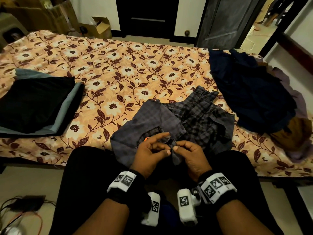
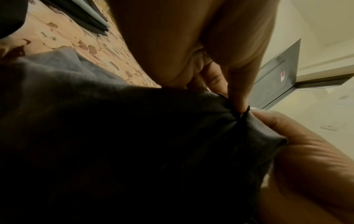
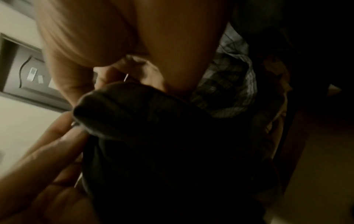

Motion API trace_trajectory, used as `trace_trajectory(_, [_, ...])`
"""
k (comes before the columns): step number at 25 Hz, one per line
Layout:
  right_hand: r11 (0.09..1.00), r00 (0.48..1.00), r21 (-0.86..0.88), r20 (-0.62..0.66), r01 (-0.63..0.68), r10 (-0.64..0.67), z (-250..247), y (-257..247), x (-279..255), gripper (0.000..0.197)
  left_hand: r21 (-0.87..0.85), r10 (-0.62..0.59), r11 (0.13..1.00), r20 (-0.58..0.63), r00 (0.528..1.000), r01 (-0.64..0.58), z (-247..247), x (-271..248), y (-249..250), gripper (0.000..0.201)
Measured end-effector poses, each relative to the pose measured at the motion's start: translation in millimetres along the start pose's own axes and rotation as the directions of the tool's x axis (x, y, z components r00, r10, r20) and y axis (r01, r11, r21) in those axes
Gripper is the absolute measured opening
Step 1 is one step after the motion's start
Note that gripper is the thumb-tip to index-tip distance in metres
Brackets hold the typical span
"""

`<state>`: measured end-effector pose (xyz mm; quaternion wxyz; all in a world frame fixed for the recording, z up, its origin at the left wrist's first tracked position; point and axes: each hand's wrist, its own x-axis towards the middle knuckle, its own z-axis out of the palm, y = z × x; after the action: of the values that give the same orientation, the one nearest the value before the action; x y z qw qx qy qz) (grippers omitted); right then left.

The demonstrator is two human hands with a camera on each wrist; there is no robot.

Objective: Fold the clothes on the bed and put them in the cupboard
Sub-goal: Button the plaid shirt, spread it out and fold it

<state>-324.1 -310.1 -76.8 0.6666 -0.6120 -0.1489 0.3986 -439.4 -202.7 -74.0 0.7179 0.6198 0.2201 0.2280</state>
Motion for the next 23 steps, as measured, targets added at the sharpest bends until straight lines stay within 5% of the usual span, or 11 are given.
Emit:
trace_trajectory(7, [0.787, 0.936, -0.555, -0.039, 0.270, -0.349, -3, 5, 3, 0.013, -0.014, 0.013, 1.000, -0.021, 1.000, -0.013, -6, 1, -2, 0.053])
trace_trajectory(18, [0.829, 0.948, -0.461, 0.160, 0.317, -0.274, -9, 5, 1, 0.028, 0.135, -0.012, 0.991, 0.013, 1.000, 0.010, -8, 5, -10, 0.041])
trace_trajectory(23, [0.907, 0.967, -0.376, 0.228, 0.193, -0.111, -10, 5, 3, 0.015, 0.266, -0.013, 0.964, -0.028, 1.000, 0.020, -11, 6, -14, 0.025])
